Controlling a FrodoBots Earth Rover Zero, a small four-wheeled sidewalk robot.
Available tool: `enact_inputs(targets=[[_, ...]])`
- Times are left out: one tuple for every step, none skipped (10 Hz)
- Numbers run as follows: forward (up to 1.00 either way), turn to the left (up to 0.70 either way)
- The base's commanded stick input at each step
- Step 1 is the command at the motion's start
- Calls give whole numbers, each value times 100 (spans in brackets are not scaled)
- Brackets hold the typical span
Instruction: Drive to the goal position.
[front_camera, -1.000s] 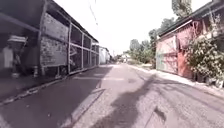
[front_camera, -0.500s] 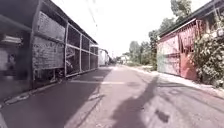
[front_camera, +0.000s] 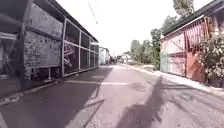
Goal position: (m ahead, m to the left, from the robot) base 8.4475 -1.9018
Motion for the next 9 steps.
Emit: enact_inputs(targets=[[62, 0], [62, 0], [62, 0], [62, 0], [62, 0], [63, 0], [63, 0], [62, 0], [62, 0]])
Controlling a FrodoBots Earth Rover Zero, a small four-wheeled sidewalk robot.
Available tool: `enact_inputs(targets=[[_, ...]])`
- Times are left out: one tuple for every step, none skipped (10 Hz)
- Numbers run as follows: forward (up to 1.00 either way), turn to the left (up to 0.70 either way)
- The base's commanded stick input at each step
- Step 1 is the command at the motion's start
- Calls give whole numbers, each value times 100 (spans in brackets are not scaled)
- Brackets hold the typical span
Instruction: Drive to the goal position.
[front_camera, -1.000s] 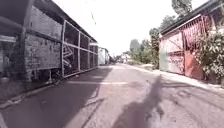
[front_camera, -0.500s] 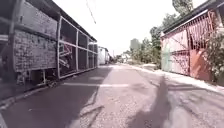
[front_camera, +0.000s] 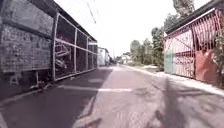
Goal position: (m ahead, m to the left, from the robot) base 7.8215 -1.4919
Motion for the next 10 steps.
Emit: enact_inputs(targets=[[62, 0], [62, 0], [62, 0], [62, 0], [62, 0], [62, 0], [62, 0], [63, 0], [63, 0], [64, 0]])
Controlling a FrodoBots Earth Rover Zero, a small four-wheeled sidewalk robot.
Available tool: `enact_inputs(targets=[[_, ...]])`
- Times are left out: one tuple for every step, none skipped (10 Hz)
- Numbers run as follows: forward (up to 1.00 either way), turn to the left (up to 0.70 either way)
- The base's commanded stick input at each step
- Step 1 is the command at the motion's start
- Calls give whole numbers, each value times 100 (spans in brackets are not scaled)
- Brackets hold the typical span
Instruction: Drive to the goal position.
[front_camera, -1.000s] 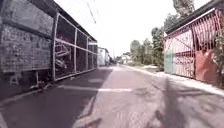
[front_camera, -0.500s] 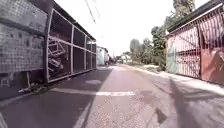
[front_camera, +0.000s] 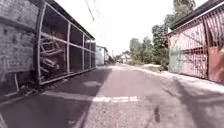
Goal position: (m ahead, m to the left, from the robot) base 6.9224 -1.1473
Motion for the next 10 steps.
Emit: enact_inputs(targets=[[64, 0], [64, 0], [64, 0], [63, 0], [63, 0], [63, 0], [63, 0], [63, 0], [63, 0], [63, 0]])
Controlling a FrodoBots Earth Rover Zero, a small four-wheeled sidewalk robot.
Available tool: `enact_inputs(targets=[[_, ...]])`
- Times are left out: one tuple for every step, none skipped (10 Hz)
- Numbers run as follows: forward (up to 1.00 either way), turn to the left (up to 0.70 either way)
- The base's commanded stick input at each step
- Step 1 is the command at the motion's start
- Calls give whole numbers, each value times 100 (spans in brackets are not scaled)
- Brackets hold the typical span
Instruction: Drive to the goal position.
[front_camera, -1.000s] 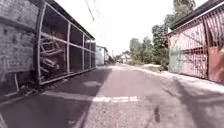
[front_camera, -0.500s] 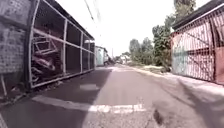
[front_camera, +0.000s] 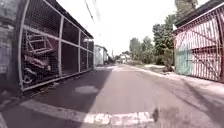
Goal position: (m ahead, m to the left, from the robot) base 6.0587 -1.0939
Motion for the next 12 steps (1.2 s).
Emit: enact_inputs(targets=[[63, 0], [62, 0], [63, 0], [62, 0], [62, 0], [63, 0], [63, 0], [63, 0], [62, 0], [62, 0], [62, 0], [62, 0]])
